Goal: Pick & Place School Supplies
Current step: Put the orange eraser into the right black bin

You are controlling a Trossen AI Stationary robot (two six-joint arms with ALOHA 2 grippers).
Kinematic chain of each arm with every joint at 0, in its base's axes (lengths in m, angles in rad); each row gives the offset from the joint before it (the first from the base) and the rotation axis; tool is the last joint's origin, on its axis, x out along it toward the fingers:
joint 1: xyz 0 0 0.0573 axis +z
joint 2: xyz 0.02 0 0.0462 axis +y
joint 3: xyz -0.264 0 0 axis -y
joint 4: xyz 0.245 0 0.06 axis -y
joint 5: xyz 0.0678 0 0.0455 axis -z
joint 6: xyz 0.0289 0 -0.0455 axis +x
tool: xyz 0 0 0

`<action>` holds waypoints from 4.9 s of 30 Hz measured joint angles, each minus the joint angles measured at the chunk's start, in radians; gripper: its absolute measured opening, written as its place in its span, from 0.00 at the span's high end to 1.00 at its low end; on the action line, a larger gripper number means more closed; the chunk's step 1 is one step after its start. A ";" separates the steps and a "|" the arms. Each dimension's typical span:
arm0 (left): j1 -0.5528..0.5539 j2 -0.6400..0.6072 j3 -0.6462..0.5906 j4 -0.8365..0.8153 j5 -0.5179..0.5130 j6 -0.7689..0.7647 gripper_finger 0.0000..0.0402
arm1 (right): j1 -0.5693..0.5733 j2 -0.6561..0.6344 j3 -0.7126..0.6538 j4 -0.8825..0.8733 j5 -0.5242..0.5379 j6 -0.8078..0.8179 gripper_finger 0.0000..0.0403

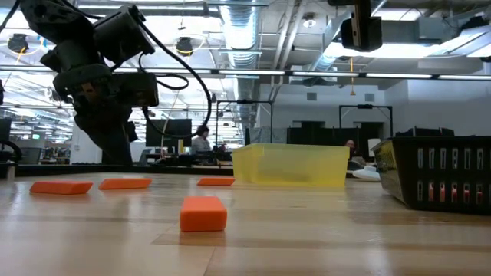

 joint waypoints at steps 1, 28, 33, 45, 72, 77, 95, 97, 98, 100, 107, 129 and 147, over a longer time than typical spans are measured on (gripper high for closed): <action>0.000 0.006 0.000 0.006 0.001 0.000 1.00 | 0.000 0.000 0.000 0.000 -0.001 -0.002 1.00; 0.000 0.050 0.000 0.047 0.030 0.046 1.00 | 0.000 0.000 0.000 0.003 -0.021 -0.006 1.00; 0.000 0.074 0.001 0.063 0.029 0.054 1.00 | 0.000 0.000 0.000 0.004 -0.022 -0.005 1.00; 0.000 0.091 0.003 0.069 0.026 0.061 1.00 | 0.000 0.000 0.000 0.004 -0.025 -0.010 1.00; -0.002 0.130 -0.057 0.110 0.040 0.080 1.00 | 0.001 0.000 0.000 0.011 -0.048 -0.013 1.00; 0.000 0.130 -0.061 0.126 0.040 0.079 1.00 | 0.001 0.000 0.000 0.011 -0.049 -0.013 1.00; 0.035 0.130 -0.063 0.119 0.041 0.112 1.00 | 0.001 0.000 0.000 0.026 -0.074 -0.013 1.00; 0.036 0.134 -0.072 0.118 0.023 0.115 1.00 | 0.001 0.000 0.000 0.026 -0.074 -0.017 1.00; 0.035 0.134 -0.075 0.121 0.017 0.115 1.00 | 0.001 0.000 0.000 0.026 -0.074 -0.019 1.00; 0.035 0.132 -0.087 0.136 0.018 0.115 1.00 | 0.001 0.000 0.000 0.026 -0.074 -0.021 1.00; 0.036 0.130 -0.109 0.168 0.025 0.109 1.00 | 0.002 0.000 0.000 0.026 -0.077 -0.021 1.00; -0.037 0.063 -0.082 0.133 0.102 0.081 1.00 | -0.002 0.000 0.000 0.026 -0.101 -0.024 1.00; 0.027 0.037 -0.078 0.214 0.120 0.051 1.00 | -0.002 0.000 0.000 0.026 -0.103 -0.023 1.00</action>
